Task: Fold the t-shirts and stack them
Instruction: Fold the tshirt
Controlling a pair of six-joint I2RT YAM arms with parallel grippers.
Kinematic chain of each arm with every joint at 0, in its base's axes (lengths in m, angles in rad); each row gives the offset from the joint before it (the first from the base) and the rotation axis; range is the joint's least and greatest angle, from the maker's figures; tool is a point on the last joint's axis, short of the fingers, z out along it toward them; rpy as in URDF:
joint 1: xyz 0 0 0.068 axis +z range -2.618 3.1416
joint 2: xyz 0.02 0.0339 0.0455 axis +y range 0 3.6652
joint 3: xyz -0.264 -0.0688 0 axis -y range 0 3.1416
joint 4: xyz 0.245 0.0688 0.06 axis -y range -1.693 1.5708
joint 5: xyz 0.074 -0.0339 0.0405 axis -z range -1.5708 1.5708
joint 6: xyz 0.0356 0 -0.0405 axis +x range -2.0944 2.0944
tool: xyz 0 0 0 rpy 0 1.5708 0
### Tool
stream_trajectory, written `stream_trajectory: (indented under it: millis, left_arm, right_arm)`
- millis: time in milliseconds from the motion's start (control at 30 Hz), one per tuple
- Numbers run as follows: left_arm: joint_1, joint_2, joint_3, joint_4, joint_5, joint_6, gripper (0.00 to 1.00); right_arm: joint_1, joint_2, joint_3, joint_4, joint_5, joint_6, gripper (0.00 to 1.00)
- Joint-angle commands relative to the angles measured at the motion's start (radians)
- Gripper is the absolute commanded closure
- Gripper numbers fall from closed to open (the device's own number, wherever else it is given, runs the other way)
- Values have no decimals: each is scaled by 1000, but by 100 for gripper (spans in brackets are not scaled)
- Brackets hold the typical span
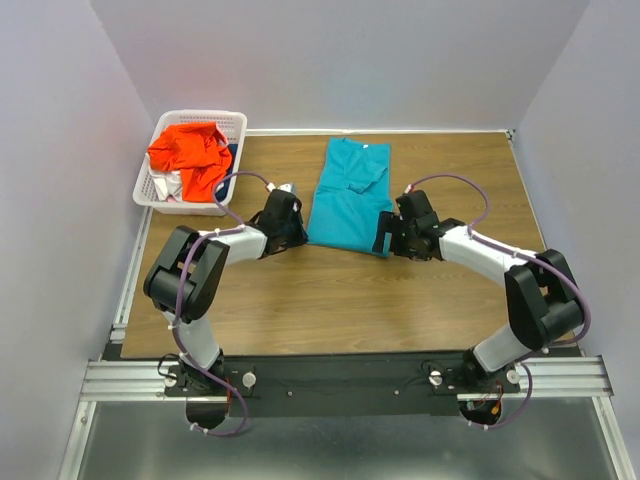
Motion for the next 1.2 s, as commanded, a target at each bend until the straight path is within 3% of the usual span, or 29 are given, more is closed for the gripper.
stream_trajectory:
  millis: [0, 167, 300, 433, 700, 733, 967, 1067, 1167]
  left_arm:
    - [-7, 5, -10, 1, 16, 15, 100]
    - [-7, -30, -38, -7, -41, 9, 100]
    - [-5, -27, -46, -8, -40, 8, 100]
    - [-7, -25, -53, -7, -40, 0, 100]
    - [-5, -27, -50, -10, -46, -3, 100]
    - [-5, -27, -49, -10, -46, -3, 100]
    - [-5, -39, -50, -5, -50, -5, 100]
    - [-5, -50, -49, -5, -52, -6, 100]
    - [-5, -77, -65, -5, -54, -9, 100]
  right_arm:
    - [0, 39, 2, 12, -21, -37, 0]
    - [0, 78, 24, 10, -19, -58, 1]
    - [0, 95, 37, 12, -36, -60, 8]
    - [0, 113, 48, 10, -24, -60, 41]
    - [0, 174, 83, 12, -40, -51, 61]
    - [0, 176, 86, 12, -42, -51, 68]
    - [0, 217, 110, 14, -42, -63, 86]
    - [0, 220, 113, 14, -76, -63, 99]
    - [0, 172, 80, 12, -114, -61, 99]
